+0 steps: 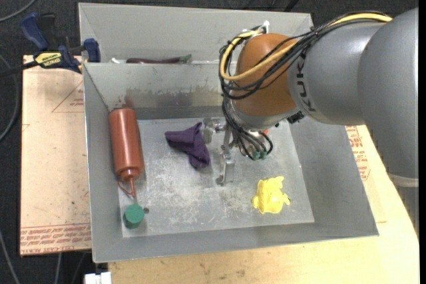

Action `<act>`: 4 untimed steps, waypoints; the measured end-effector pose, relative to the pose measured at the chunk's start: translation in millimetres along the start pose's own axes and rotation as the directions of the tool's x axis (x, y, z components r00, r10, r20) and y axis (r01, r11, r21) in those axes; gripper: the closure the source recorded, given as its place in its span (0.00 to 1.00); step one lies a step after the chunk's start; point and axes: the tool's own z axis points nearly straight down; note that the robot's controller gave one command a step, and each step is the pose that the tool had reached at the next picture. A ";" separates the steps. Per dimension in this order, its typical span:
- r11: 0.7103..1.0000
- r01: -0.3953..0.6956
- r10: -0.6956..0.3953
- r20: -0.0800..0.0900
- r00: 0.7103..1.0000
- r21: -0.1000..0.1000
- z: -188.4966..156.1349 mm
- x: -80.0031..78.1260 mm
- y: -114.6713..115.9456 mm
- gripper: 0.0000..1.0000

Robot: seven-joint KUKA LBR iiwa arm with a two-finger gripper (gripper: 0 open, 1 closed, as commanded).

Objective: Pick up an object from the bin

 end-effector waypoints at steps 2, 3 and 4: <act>0.954 -0.301 0.301 0.005 0.954 0.000 13.8 1.5 42.8 0.00; 1.000 0.021 -0.021 0.014 1.000 0.001 7.5 -44.1 69.8 1.00; 1.000 0.021 -0.022 0.014 1.000 0.002 7.6 -44.0 69.8 1.00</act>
Offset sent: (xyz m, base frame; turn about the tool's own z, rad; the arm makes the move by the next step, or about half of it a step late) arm -0.0197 0.0753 -0.0346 0.1603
